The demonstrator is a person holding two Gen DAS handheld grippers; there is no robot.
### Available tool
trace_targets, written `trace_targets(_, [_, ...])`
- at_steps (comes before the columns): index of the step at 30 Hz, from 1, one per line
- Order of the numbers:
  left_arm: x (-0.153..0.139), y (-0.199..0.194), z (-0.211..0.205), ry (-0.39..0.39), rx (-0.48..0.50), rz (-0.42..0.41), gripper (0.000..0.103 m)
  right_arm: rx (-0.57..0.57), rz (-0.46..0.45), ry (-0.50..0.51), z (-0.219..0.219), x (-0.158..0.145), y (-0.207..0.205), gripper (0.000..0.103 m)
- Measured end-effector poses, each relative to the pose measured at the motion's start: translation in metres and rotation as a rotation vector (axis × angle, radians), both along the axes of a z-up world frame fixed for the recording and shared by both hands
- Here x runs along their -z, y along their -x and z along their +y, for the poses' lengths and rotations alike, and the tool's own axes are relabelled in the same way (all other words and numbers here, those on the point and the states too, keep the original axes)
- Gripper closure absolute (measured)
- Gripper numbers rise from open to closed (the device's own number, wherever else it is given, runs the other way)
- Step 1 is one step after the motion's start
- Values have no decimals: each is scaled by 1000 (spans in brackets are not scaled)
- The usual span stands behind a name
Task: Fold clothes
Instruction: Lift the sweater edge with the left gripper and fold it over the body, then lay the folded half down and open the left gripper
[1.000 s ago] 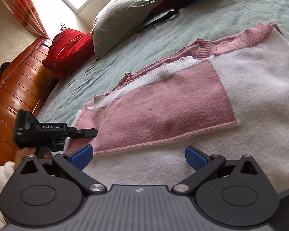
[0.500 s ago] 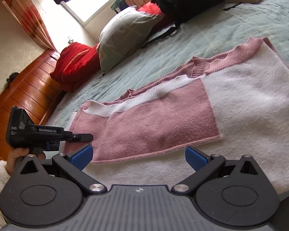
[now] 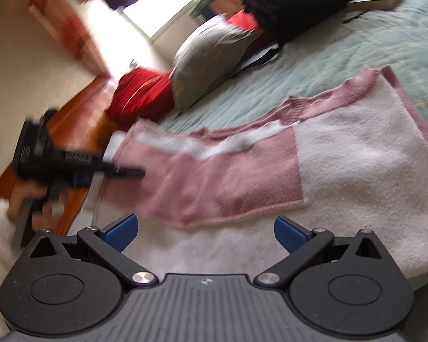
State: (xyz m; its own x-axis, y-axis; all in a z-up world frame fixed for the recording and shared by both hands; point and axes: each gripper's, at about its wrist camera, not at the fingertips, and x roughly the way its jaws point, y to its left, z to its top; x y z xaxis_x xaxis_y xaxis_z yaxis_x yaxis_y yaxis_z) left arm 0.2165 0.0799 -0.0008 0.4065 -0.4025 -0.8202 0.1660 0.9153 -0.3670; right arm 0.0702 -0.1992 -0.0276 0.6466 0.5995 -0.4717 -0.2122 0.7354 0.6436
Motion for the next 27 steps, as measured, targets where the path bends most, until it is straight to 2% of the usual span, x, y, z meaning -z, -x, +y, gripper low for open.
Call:
trace_targets(6, [-17,4,-28,-39,6,-21,84,-63,-46,57,-4,-4,14,0])
trace_targets(11, [-31,5,-51,-47,11,-38,84,-144,-48,59,-7,-1,21,0])
trace_targets(20, [-45,2,-97,-9,48,-53,84,-95,-80,37,-33,-4,37,0])
trace_targets(27, [-41,-6,-138,-13,83,-40,84,-26,-89,16,-59,-4,47,0])
